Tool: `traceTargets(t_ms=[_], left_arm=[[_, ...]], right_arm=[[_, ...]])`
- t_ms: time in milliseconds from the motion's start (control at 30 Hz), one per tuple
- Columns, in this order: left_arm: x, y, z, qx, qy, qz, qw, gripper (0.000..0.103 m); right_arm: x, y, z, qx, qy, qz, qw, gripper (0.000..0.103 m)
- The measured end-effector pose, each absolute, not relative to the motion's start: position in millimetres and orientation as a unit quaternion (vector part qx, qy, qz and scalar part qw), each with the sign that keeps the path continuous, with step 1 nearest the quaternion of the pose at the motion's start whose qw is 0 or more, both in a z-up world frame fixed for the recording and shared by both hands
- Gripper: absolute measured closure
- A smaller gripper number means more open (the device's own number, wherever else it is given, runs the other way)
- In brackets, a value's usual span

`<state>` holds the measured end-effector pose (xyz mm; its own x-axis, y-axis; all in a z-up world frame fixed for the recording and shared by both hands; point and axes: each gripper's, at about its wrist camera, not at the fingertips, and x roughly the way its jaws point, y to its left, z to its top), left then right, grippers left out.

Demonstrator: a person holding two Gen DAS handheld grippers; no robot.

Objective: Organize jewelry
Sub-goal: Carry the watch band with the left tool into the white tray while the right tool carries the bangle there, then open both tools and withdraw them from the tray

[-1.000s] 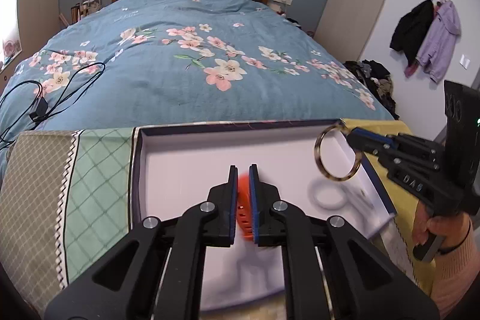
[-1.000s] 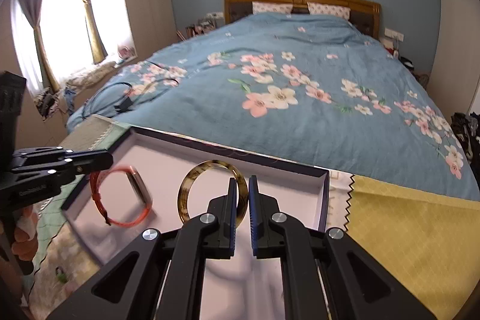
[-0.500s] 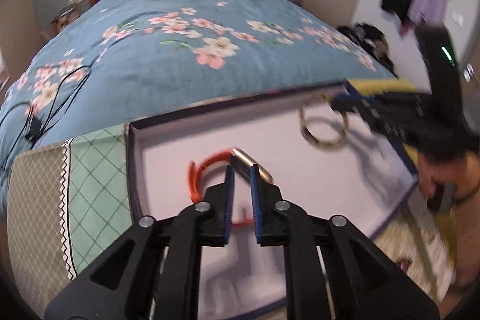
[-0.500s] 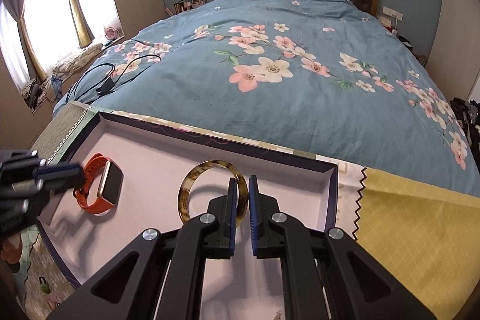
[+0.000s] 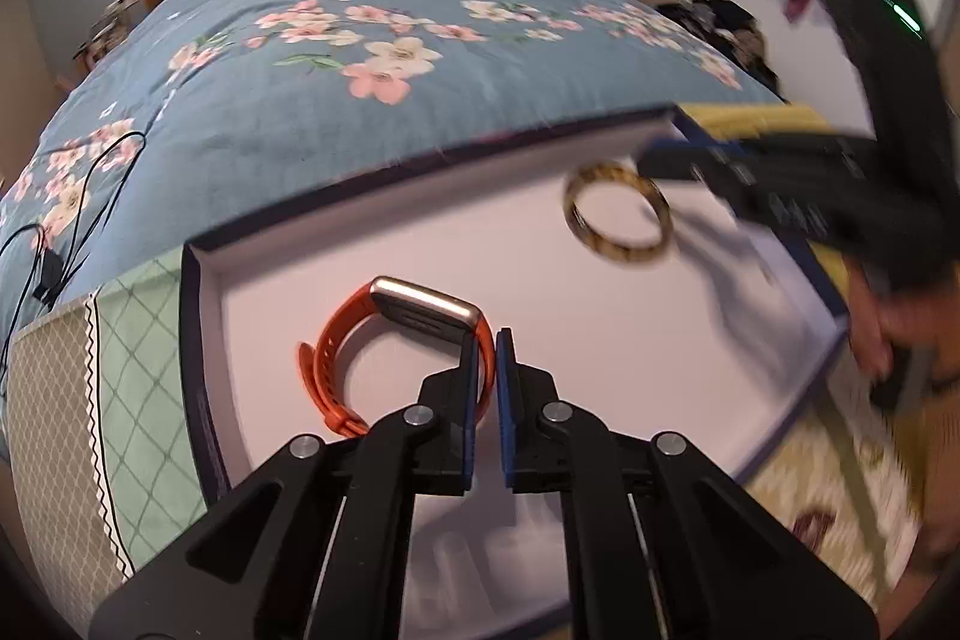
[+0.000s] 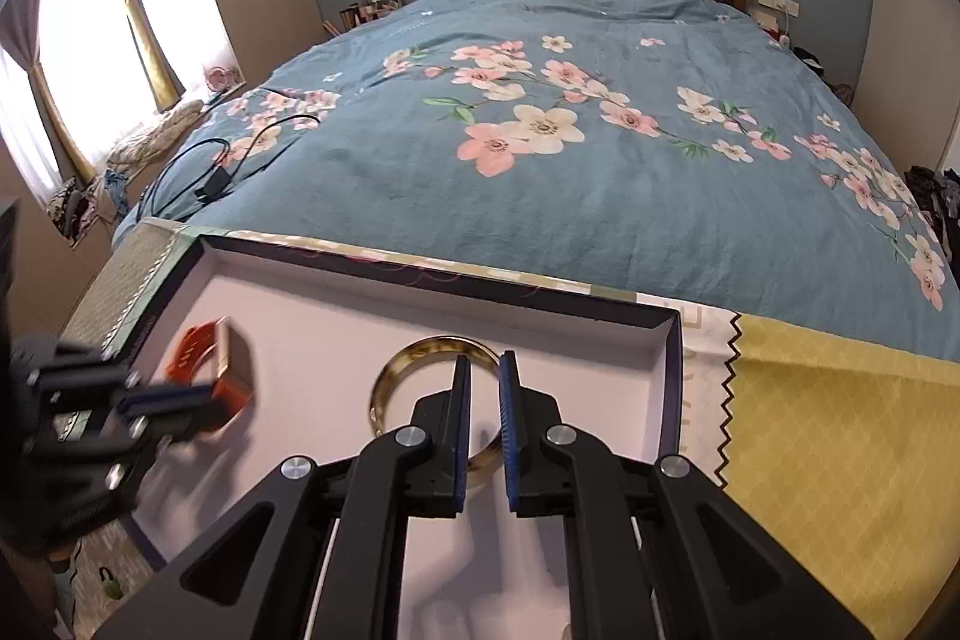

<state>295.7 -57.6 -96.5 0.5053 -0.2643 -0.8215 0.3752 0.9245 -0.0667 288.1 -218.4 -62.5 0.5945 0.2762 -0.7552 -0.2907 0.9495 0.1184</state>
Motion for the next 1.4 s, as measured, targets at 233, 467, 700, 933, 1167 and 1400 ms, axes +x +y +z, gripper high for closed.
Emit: traceTargets(t_ms=[233, 467, 700, 933, 1167, 1400], left_arm=[[343, -65, -91, -0.023, 0.483, -0.157, 0.861, 0.096], [350, -65, -84, -0.081, 0.458, -0.169, 0.869, 0.079], [293, -57, -50, -0.025, 0.379, -0.183, 0.907, 0.062], [215, -34, -31, 0.019, 0.325, -0.196, 0.925, 0.054], [145, -18, -44, 0.046, 0.319, -0.193, 0.927, 0.052], [92, -17, -57, 0.069, 0.314, -0.208, 0.924, 0.052]], right_arm=[[269, -221, -49, 0.000, 0.398, 0.176, 0.900, 0.095], [240, -236, -35, 0.014, 0.373, 0.188, 0.909, 0.085], [177, -266, -20, 0.010, 0.337, 0.199, 0.920, 0.064], [111, -292, -41, -0.013, 0.357, 0.176, 0.917, 0.059], [65, -287, -70, -0.020, 0.394, 0.179, 0.901, 0.059], [53, -283, -86, -0.001, 0.408, 0.174, 0.896, 0.064]])
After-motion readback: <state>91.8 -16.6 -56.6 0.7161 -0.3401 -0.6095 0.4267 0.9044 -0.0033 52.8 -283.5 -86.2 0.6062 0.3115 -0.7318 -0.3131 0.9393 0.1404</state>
